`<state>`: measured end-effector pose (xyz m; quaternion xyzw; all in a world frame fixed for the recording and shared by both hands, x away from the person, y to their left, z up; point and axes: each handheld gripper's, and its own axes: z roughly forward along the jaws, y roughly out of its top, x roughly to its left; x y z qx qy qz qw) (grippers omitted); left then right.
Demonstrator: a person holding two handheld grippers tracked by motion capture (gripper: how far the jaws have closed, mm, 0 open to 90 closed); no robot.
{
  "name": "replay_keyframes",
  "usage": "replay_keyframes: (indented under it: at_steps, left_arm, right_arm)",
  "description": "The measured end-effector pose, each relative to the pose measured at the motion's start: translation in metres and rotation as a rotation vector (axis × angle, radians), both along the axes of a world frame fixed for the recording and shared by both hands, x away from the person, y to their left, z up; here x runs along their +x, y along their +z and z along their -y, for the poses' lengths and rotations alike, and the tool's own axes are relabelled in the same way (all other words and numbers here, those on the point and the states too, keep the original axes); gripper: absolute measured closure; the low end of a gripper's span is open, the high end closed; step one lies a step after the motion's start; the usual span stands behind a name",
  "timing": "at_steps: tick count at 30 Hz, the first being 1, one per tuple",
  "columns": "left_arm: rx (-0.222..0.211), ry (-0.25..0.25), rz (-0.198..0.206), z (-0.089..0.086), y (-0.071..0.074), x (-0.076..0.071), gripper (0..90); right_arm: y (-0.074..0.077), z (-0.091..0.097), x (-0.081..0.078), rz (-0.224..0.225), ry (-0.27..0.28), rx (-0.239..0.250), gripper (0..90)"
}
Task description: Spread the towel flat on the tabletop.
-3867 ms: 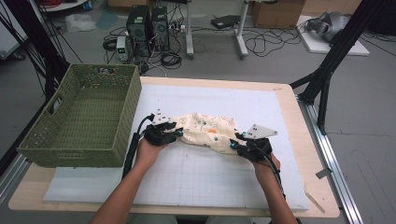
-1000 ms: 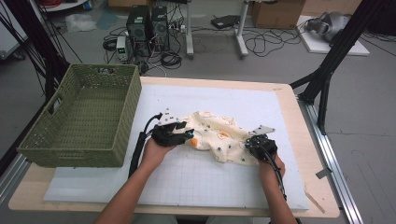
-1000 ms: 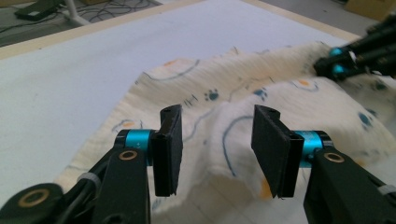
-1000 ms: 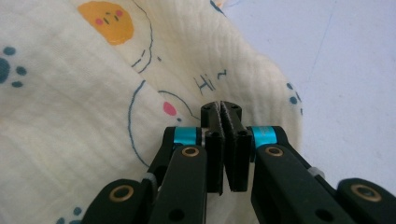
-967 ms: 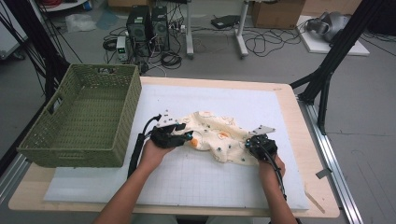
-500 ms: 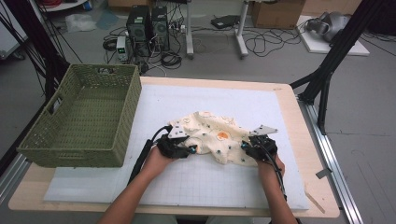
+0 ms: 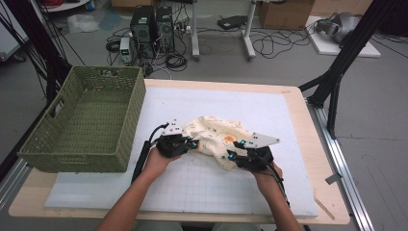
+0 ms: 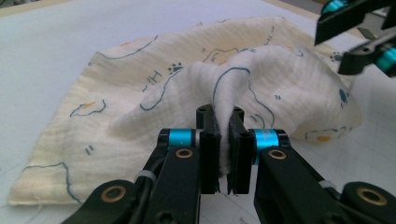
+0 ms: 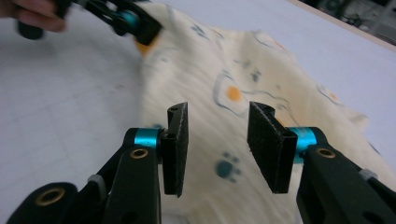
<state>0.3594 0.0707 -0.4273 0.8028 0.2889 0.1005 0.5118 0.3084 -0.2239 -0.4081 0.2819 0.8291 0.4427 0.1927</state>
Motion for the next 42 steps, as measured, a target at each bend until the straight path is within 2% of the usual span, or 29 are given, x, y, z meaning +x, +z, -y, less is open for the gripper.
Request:
replay_keyframes:
  at_steps: [4,6,8,12,16,19,22,24,26,30,31,33,34,36,38,40,42]
  left_arm:
    - [0.010,0.008,0.008,0.007,0.008,0.007,85.0]
    - [0.022,0.009,-0.001,0.010,0.011,0.012,85.1]
    - [0.022,0.022,-0.010,0.013,0.010,0.017,85.1]
    - [0.052,0.040,-0.019,0.021,0.007,0.024,85.2]
    - [0.066,0.054,-0.038,0.027,0.003,0.029,85.3]
    - [0.065,0.052,-0.031,0.032,0.004,0.031,85.3]
    - [0.065,0.058,-0.030,0.032,0.005,0.032,85.3]
    - [0.062,0.062,-0.034,0.029,0.006,0.033,85.3]
    - [0.060,0.066,-0.038,0.024,0.008,0.034,85.3]
    - [0.040,0.050,-0.049,0.017,0.014,0.032,85.1]
    - [0.043,0.046,-0.049,0.017,0.015,0.031,85.1]
    - [0.037,0.042,-0.043,0.017,0.016,0.030,85.1]
    - [0.031,0.045,-0.042,0.019,0.015,0.030,85.1]
    - [0.034,0.040,-0.040,0.023,0.013,0.031,84.9]
    - [0.048,0.040,-0.042,0.029,0.008,0.031,83.4]
    - [0.047,0.047,-0.044,0.036,0.002,0.032,76.0]
    - [0.036,0.054,-0.057,0.041,-0.002,0.033,66.1]
  right_arm:
    - [0.003,-0.014,-0.005,0.000,0.091,0.016,63.0]
    - [0.001,-0.023,-0.006,-0.001,0.126,-0.006,64.4]
    - [-0.002,-0.029,-0.005,-0.011,0.131,-0.025,65.1]
    - [-0.010,-0.036,0.002,-0.017,0.122,-0.075,69.9]
    - [-0.021,-0.040,0.012,-0.025,0.059,-0.181,70.3]
    - [-0.031,-0.038,0.021,-0.085,0.020,-0.217,69.9]
    - [-0.034,-0.035,0.025,-0.153,0.042,-0.165,88.5]
    - [-0.033,-0.038,0.023,-0.153,0.064,-0.172,89.5]
    - [-0.034,-0.037,0.022,-0.200,0.116,-0.129,89.7]
    - [-0.035,-0.049,0.016,-0.254,0.264,-0.071,89.6]
    - [-0.034,-0.054,0.013,-0.270,0.309,-0.037,89.6]
    - [-0.030,-0.059,0.010,-0.261,0.359,0.019,89.6]
    - [-0.027,-0.059,0.009,-0.260,0.366,0.054,89.6]
    - [-0.025,-0.054,0.011,-0.254,0.336,0.077,89.6]
    - [-0.025,-0.044,0.013,-0.252,0.282,0.079,89.6]
    - [-0.026,-0.033,0.016,-0.238,0.201,0.058,89.6]
    - [-0.028,-0.022,0.019,-0.224,0.113,0.009,89.6]
